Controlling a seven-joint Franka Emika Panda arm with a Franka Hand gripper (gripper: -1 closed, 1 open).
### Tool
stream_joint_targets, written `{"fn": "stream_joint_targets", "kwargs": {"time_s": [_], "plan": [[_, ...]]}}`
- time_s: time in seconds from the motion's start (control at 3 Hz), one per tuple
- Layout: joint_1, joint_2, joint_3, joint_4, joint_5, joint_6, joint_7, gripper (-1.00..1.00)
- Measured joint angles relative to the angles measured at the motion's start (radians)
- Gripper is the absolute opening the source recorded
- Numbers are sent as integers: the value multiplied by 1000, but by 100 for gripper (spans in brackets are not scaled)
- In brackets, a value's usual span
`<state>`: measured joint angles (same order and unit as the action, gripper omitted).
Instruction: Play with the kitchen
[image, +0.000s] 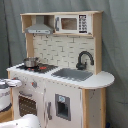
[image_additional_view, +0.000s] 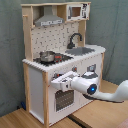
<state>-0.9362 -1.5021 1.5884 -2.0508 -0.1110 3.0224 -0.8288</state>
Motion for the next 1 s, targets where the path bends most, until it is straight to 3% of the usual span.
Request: {"fn": "stream_joint_targets", "kwargs": {"time_s": [0.33,0.67,1.0], "plan": [[3,7,0,0,1,-25,65,100],[73,17,-5,-3,1,-80,111,100],[143,18,-6,-13,1,-154,104,100]]}}
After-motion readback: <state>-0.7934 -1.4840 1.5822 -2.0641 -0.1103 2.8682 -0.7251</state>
